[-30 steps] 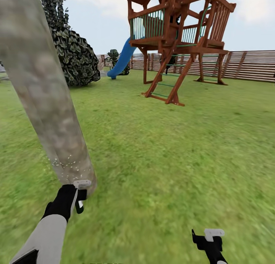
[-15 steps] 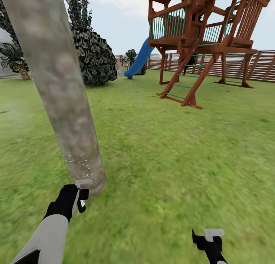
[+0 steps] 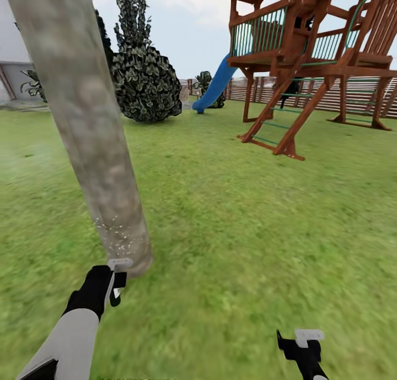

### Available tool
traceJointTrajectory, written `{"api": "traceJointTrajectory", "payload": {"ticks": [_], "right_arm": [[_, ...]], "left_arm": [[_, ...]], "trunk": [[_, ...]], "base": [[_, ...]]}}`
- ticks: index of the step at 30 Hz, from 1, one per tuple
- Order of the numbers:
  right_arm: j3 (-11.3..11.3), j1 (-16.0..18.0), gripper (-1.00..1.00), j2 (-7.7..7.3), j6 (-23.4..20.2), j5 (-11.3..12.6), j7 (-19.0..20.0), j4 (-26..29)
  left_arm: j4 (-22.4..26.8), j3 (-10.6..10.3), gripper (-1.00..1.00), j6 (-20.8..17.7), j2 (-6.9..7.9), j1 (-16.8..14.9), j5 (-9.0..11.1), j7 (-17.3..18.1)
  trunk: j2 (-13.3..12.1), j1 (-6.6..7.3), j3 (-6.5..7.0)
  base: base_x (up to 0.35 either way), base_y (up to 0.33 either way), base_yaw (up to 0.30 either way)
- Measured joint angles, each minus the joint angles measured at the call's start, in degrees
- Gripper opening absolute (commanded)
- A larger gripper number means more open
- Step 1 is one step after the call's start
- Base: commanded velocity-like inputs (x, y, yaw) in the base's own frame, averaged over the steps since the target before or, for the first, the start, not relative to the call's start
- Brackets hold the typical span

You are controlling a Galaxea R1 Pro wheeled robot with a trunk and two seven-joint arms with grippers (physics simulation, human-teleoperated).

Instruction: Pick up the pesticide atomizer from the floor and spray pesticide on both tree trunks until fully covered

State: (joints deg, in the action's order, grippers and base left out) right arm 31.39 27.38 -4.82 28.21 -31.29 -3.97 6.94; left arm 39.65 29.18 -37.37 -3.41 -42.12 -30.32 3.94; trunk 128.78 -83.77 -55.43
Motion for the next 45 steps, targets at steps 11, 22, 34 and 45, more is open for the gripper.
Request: {"api": "traceJointTrajectory", "payload": {"ticks": [11,22,34,45], "right_arm": [[0.0,0.0,1.00,-0.11,0.0,0.0,0.0,0.0],[0.0,0.0,1.00,-0.09,0.0,0.0,0.0,0.0],[0.0,0.0,1.00,-0.09,0.0,0.0,0.0,0.0],[0.0,0.0,1.00,-0.11,0.0,0.0,0.0,0.0]], "left_arm": [[-0.1,0.0,-1.00,0.0,-0.54,0.0,0.0,0.0],[0.0,0.1,-1.00,0.0,-0.79,0.0,-0.1,0.0],[0.0,0.0,-1.00,0.0,-0.77,0.0,-0.1,0.0],[0.0,0.1,-1.00,0.0,-0.80,0.0,-0.1,0.0]], "trunk": [[0.0,0.01,0.00],[0.0,0.01,0.00],[0.0,0.01,0.00],[0.0,-0.01,0.00]], "base": [[0.170,-0.247,0.135],[0.124,-0.257,0.095],[0.151,-0.251,0.268],[0.037,-0.269,0.066]]}}
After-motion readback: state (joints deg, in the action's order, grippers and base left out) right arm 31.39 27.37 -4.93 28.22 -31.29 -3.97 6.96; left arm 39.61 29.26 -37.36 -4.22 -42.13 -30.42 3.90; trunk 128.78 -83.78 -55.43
